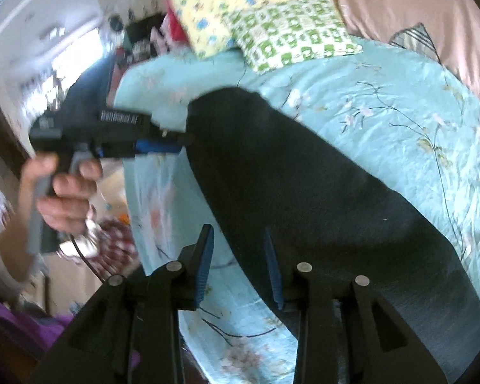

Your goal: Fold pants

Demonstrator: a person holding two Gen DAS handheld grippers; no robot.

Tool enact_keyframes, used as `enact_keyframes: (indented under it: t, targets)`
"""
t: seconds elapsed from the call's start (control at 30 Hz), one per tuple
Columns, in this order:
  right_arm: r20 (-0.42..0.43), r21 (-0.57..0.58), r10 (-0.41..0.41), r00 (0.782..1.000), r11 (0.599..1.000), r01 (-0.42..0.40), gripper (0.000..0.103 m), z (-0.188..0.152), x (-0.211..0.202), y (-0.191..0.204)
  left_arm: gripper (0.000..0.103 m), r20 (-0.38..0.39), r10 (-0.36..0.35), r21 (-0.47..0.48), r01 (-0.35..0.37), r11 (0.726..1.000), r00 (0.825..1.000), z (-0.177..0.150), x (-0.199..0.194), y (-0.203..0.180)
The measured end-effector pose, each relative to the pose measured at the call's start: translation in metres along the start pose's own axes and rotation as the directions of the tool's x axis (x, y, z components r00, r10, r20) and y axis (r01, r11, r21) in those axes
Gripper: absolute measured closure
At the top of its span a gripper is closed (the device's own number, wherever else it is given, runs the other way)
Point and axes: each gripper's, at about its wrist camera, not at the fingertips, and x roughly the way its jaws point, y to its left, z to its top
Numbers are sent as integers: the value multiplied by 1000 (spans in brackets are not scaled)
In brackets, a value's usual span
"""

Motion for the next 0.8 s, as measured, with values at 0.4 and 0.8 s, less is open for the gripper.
enact_keyframes:
  t: [0.4, 0.8]
  targets:
    - [118, 406, -120, 986, 912, 63, 69, 25, -24, -112, 33, 0, 24, -74, -24, 997, 1000, 24, 4, -4]
    - [-149, 379, -45, 988, 920, 99, 69, 41, 49, -162, 34, -31, 90, -47, -91, 995, 995, 22, 37, 14]
